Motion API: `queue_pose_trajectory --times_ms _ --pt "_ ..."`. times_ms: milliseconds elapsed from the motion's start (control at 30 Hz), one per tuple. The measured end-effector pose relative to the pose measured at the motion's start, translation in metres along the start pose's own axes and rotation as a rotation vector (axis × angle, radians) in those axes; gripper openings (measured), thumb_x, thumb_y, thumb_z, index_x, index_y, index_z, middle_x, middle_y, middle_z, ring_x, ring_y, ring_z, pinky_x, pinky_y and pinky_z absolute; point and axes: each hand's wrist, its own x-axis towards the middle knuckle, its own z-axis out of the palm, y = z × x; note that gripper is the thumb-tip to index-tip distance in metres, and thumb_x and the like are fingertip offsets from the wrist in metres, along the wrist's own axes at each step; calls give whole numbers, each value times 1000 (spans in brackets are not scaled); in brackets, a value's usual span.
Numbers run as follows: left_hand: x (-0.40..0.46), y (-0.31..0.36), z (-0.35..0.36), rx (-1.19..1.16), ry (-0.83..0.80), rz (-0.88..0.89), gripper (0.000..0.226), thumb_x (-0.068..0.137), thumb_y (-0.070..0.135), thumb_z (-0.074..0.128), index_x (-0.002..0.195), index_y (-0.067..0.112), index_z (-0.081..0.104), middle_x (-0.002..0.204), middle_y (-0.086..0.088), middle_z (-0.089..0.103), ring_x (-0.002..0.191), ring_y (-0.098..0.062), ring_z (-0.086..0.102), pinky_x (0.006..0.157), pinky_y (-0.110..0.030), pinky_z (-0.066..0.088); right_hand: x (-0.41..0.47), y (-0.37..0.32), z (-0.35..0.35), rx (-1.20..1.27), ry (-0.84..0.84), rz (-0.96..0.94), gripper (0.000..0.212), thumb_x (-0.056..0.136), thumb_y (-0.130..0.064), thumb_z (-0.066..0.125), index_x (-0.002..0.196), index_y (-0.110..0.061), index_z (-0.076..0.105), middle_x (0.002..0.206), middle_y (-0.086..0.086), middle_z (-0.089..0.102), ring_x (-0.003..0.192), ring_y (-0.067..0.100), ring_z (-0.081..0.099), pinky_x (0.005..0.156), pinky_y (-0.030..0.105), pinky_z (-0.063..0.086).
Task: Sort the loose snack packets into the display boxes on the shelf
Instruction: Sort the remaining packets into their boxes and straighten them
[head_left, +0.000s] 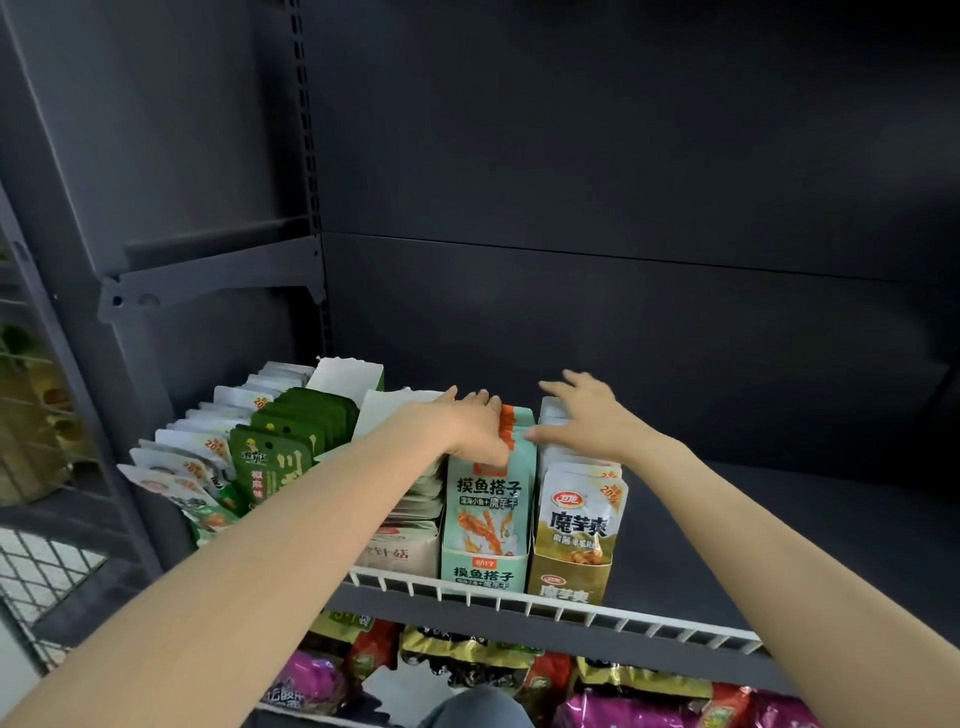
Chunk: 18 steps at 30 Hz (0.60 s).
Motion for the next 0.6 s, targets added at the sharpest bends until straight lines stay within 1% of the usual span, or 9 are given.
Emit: queue_pose_trajectory --times_ms 67,100,133,200,267,333,433,533,600 --pt "2 -1 -1 -12 13 9 86 87 34 49 150 10 -4 158 -10 -2 146 -19 -4 117 -40 -7 -2 10 1 42 -10 110 86 81 -60 57 150 -24 20 158 12 8 146 32 0 116 47 11" --pt "3 -2 -2 -9 9 16 86 87 36 50 150 11 -4 158 -9 0 146 -18 -3 117 -41 -8 -2 13 2 80 -45 141 87 81 -62 55 150 -25 18 158 12 8 145 33 4 116 47 14" --pt "4 -3 -4 -5 2 26 86 87 38 50 150 12 -3 158 -8 2 146 -18 -1 116 -42 -9 -2 15 3 140 -74 156 87 81 -63 55 150 -25 18 157 11 9 144 33 12 115 46 21" --pt "5 -4 -7 -15 0 49 85 87 41 52 151 13 2 158 -6 9 146 -19 5 116 -43 -10 -3 17 4 239 -85 144 85 82 -60 56 149 -23 20 153 10 16 135 29 33 106 38 36" --pt "7 -5 -8 -51 15 65 84 84 42 56 150 13 11 155 -5 21 144 -20 15 117 -42 -8 -4 16 4 222 -72 109 83 83 -59 57 149 -22 23 148 9 24 127 27 43 98 33 41" --pt "9 -3 -6 -88 18 62 81 81 43 58 147 15 20 148 -4 33 141 -21 24 117 -42 -7 -5 15 1 173 -75 85 80 83 -59 55 148 -23 24 145 9 29 124 26 46 94 31 41" --pt "9 1 -3 -92 6 51 70 80 43 57 140 17 34 133 0 47 134 -19 35 117 -42 -10 -5 16 -2 123 -96 67 79 84 -62 52 148 -26 24 144 11 35 126 27 45 96 31 40" --pt "6 -1 -1 -83 9 61 69 80 42 56 141 17 34 130 1 48 133 -19 36 116 -43 -12 -4 15 -3 70 -134 57 77 85 -62 49 148 -27 22 145 11 34 129 28 42 95 31 38" --pt "4 -2 0 -69 44 77 79 78 41 58 145 16 25 140 -2 40 137 -20 30 117 -43 -11 -3 14 -1 50 -142 65 76 87 -61 48 149 -26 21 144 11 34 126 27 43 93 31 38"
